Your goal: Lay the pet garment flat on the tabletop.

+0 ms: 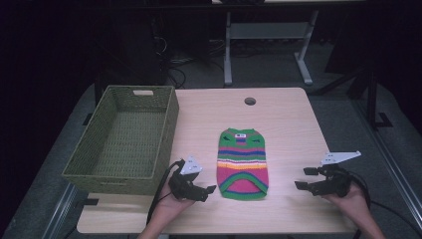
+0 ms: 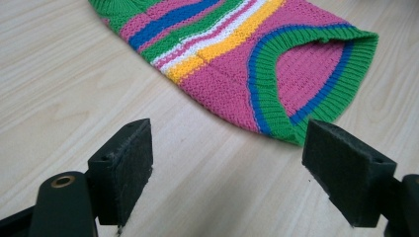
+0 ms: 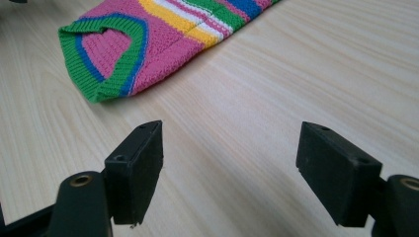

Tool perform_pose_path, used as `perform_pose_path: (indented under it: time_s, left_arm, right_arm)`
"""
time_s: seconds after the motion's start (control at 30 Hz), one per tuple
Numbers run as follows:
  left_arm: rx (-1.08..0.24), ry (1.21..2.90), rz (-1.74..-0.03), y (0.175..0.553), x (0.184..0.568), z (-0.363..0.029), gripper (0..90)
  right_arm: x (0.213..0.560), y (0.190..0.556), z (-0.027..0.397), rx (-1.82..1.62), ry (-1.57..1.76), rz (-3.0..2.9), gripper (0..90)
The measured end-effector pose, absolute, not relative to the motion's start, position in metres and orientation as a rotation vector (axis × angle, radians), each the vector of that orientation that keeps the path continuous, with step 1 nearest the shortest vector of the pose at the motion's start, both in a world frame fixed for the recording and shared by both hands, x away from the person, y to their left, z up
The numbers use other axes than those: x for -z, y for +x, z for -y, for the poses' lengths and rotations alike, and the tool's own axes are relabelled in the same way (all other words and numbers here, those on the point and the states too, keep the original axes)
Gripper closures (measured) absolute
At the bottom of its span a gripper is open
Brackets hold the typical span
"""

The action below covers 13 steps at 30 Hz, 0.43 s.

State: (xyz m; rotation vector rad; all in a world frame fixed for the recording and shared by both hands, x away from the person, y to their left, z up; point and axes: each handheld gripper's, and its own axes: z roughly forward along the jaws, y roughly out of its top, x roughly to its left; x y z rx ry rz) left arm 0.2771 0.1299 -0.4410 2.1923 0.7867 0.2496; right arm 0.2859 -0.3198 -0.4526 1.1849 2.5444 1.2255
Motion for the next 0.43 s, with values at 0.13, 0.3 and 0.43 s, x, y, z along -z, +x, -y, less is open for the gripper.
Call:
perform_pose_path:
  time_s: [0.13,0.3,0.43]
  left_arm:
    - [-0.268,2.185,-0.783,0.273,0.441,-0.133,19.3]
    - [-0.269,2.145,-0.790,0.265,0.441,-0.139,19.3]
    - [-0.235,2.099,-0.822,0.262,0.445,-0.144,19.4]
  right_arm:
    - [0.457,0.276,0.325,-1.217,1.189,-2.514,25.7]
    - [0.460,0.264,0.330,-1.209,1.223,-2.473,25.7]
    - [0.462,0.250,0.330,-1.212,1.246,-2.423,25.8]
